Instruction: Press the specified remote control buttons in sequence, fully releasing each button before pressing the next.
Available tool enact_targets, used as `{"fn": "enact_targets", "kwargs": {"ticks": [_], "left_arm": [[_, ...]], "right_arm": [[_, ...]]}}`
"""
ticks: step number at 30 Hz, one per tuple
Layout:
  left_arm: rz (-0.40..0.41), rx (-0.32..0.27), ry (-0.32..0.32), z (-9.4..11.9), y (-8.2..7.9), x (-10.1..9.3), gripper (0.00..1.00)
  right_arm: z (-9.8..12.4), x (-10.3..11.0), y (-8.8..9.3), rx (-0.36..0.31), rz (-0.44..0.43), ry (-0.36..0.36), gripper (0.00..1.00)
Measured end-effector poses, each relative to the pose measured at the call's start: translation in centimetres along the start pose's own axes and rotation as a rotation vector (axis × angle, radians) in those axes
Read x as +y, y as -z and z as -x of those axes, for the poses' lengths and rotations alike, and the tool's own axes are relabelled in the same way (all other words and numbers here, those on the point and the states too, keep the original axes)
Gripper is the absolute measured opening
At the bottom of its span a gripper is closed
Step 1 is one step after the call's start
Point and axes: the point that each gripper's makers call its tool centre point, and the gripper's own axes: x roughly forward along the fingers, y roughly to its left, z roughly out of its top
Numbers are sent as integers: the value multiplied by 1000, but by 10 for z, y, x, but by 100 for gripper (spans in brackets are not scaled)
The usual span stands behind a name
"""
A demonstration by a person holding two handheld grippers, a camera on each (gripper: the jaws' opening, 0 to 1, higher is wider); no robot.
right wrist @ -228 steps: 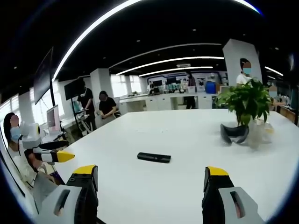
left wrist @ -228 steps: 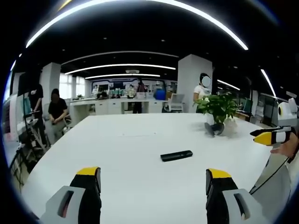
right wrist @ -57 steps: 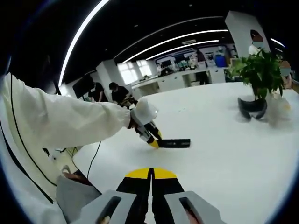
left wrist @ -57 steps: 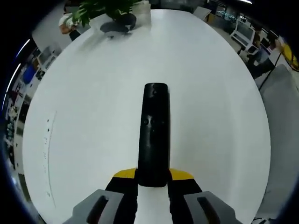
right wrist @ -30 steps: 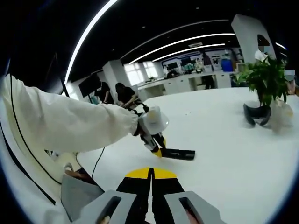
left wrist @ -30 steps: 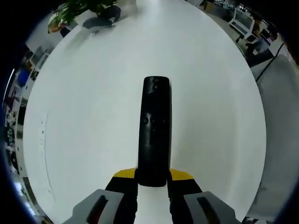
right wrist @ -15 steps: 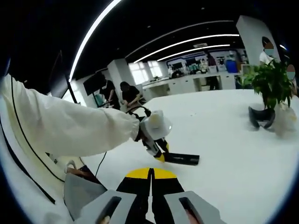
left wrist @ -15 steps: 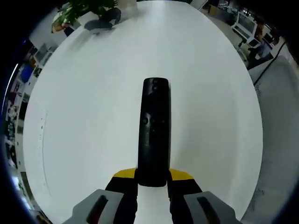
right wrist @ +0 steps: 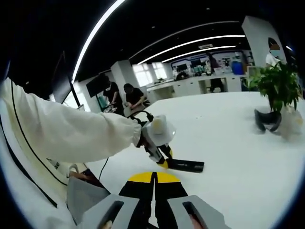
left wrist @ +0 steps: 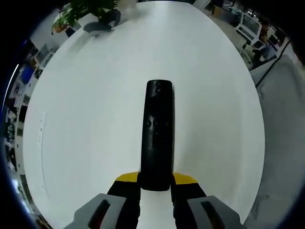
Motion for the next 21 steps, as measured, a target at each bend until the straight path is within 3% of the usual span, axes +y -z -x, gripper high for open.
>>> {"fn": "enact_targets", "kwargs": {"ticks": [7, 21], "left_arm": [[-5, 6, -5, 1, 0, -12, 23], [30, -51, -5, 1, 0, -24, 23]], "right_arm": [[-1, 2, 4, 14, 7, -1, 0], [-3, 8, 6, 32, 15, -20, 0]]}}
